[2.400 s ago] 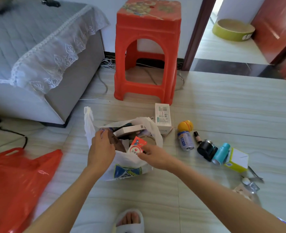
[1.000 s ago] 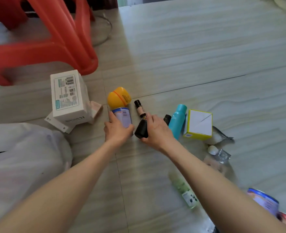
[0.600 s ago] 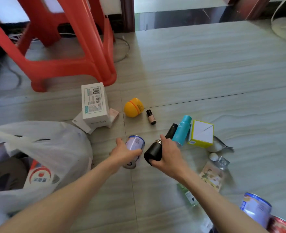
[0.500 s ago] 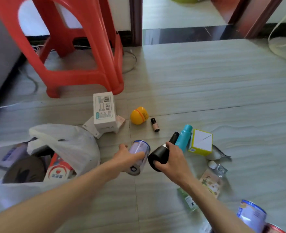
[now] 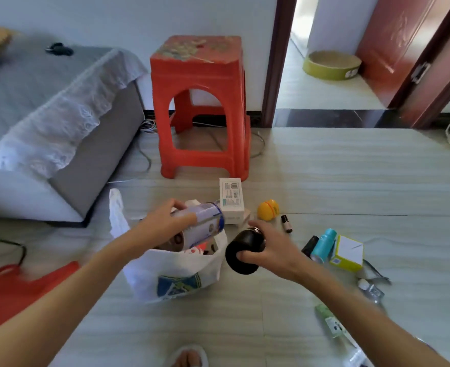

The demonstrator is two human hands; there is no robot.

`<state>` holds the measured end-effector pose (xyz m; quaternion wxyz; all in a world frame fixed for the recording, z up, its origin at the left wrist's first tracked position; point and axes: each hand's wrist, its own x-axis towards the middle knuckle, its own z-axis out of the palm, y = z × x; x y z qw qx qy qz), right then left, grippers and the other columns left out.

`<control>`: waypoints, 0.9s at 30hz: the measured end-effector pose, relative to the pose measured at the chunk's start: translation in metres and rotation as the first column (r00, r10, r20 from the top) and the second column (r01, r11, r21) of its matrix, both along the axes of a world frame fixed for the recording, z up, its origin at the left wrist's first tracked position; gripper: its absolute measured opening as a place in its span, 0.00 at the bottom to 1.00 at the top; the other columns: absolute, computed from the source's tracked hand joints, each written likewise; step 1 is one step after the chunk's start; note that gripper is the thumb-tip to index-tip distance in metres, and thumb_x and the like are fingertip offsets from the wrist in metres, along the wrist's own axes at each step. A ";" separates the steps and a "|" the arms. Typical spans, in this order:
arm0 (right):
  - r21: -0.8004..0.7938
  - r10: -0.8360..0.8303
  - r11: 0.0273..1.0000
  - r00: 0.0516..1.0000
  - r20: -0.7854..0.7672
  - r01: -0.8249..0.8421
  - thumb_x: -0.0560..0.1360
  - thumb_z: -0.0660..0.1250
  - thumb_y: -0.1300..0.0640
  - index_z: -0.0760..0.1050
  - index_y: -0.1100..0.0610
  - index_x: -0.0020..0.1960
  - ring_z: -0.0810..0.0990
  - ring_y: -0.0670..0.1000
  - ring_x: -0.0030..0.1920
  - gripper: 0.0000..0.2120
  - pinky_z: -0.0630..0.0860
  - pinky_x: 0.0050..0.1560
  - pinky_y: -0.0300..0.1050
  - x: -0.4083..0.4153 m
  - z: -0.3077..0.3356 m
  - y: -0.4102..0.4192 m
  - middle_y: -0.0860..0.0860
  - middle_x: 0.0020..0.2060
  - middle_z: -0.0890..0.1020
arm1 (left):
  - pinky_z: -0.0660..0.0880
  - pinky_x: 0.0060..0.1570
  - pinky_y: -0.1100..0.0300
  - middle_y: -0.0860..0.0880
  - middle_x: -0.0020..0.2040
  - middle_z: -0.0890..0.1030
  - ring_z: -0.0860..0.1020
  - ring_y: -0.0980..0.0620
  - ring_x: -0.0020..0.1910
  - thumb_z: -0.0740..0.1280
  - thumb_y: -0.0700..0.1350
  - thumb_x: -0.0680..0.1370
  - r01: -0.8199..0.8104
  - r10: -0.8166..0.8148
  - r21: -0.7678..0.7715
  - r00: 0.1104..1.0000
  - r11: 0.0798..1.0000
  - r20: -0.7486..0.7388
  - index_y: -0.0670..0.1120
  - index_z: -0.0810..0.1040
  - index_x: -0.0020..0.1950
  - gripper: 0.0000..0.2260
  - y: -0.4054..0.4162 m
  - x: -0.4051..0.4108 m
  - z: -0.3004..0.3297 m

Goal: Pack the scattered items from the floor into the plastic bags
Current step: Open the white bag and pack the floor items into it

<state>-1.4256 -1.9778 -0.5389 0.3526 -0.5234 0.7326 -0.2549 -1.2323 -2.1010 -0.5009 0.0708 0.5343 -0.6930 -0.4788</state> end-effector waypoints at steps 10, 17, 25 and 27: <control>-0.172 0.269 0.916 0.874 -0.405 -0.362 0.68 0.68 0.45 0.62 0.54 0.68 0.67 0.55 0.62 0.32 0.69 0.61 0.49 0.099 -0.018 -0.104 0.54 0.62 0.69 | 0.64 0.31 0.69 0.46 0.49 0.78 0.72 0.52 0.42 0.70 0.49 0.71 -0.071 0.169 -0.353 0.952 0.933 0.256 0.44 0.73 0.61 0.21 -0.060 0.063 -0.064; -0.072 0.283 0.917 0.768 -0.574 -0.392 0.70 0.68 0.57 0.59 0.59 0.70 0.64 0.58 0.66 0.32 0.69 0.61 0.53 0.107 -0.084 -0.148 0.57 0.66 0.66 | 0.64 0.51 0.55 0.48 0.57 0.73 0.75 0.46 0.54 0.67 0.54 0.71 0.243 0.056 -0.473 0.844 0.847 0.534 0.49 0.68 0.63 0.23 -0.085 0.069 -0.125; 0.071 0.448 0.866 0.706 -0.549 -0.494 0.77 0.61 0.55 0.67 0.59 0.68 0.61 0.57 0.71 0.21 0.70 0.60 0.54 0.116 -0.121 -0.144 0.56 0.72 0.62 | 0.60 0.52 0.56 0.49 0.53 0.77 0.76 0.47 0.48 0.62 0.62 0.72 0.062 0.167 -0.495 0.899 0.867 0.405 0.47 0.69 0.59 0.23 -0.050 0.112 -0.177; 0.101 0.515 0.805 0.604 -0.608 -0.584 0.74 0.64 0.56 0.77 0.59 0.59 0.65 0.56 0.71 0.15 0.74 0.54 0.54 0.120 -0.133 -0.138 0.57 0.71 0.67 | 0.60 0.52 0.56 0.50 0.53 0.77 0.76 0.47 0.50 0.65 0.58 0.73 0.045 0.175 -0.489 0.902 0.871 0.394 0.48 0.68 0.59 0.20 -0.047 0.113 -0.181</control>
